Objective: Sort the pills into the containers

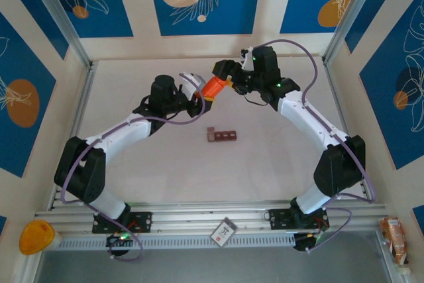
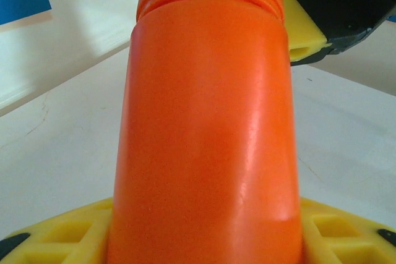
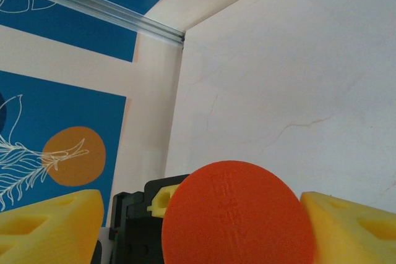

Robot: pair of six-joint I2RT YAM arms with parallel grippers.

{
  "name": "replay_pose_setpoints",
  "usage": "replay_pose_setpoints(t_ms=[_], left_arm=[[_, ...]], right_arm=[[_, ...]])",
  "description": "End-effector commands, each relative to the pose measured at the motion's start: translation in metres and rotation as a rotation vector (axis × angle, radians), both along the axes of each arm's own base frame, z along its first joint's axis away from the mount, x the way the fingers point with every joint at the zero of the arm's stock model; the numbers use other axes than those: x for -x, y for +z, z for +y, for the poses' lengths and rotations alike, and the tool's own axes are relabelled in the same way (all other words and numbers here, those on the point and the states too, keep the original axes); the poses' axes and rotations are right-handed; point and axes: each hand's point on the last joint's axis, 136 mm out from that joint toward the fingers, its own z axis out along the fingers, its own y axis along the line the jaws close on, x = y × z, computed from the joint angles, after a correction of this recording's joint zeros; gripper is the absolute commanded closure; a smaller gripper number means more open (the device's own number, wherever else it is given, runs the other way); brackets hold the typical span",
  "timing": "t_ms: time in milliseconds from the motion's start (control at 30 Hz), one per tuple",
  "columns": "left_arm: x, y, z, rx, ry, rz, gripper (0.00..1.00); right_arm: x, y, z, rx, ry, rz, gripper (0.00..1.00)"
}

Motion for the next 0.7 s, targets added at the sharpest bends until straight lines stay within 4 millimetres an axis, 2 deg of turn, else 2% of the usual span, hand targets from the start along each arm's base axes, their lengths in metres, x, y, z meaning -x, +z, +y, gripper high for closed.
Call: replay_pose_setpoints(t_ms=[0,200,267,433,533,667], left_arm=[[0.004,0.021,-0.003,0.014,-0.016,-0.065,1.00],[0.005,0.023,-0.003,0.021,-0.014,-0.068,1.00],[0.005,0.023,-0.003,0.026,-0.014,-0.064,1.00],[0.009,0.027,-0.005,0.060,-0.037,-0.050,1.00],[0.016,0.038,-0.008,0.111,-0.084,-0.031,1.00],[0.031,0.060,-0.012,0.238,-0.193,0.021,1.00]], right_arm=[[-0.001,0.008,0.003,0.000,0.000,-0.012,0.25],[0.000,0.005,0.005,0.004,0.014,-0.003,0.49],[0.000,0.005,0.004,0.003,0.023,-0.011,0.52],[-0.007,0.014,-0.006,-0.012,0.068,-0.113,0.55],[-0.009,0.027,-0.015,-0.070,0.145,-0.229,0.55],[-0.001,0.046,-0.019,-0.142,0.281,-0.397,0.55]])
